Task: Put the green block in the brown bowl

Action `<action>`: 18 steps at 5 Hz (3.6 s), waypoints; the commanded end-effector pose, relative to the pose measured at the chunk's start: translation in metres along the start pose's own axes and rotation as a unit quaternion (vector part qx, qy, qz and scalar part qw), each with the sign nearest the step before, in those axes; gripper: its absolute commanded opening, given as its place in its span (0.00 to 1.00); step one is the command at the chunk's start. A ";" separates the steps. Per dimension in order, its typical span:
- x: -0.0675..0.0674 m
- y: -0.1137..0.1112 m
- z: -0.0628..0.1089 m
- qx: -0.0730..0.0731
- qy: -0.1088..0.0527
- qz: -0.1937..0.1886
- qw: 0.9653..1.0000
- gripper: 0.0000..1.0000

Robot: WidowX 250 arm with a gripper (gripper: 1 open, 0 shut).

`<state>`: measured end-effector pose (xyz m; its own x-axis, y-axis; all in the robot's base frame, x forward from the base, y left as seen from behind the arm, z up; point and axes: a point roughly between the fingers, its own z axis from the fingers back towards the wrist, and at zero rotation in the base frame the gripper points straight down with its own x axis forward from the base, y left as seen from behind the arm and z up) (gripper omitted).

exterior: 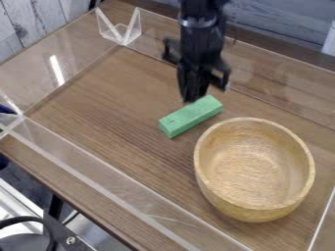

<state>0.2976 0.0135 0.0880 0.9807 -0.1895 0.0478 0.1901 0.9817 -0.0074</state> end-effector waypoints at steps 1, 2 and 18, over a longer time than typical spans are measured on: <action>0.017 -0.003 0.043 0.013 -0.052 -0.005 0.999 0.00; 0.012 -0.001 0.023 0.012 -0.045 -0.009 0.999 1.00; 0.001 -0.076 0.033 0.001 -0.061 -0.055 0.997 0.00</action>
<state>0.2774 -0.0591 0.1019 0.9494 -0.2981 0.0986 0.2996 0.9541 -0.0008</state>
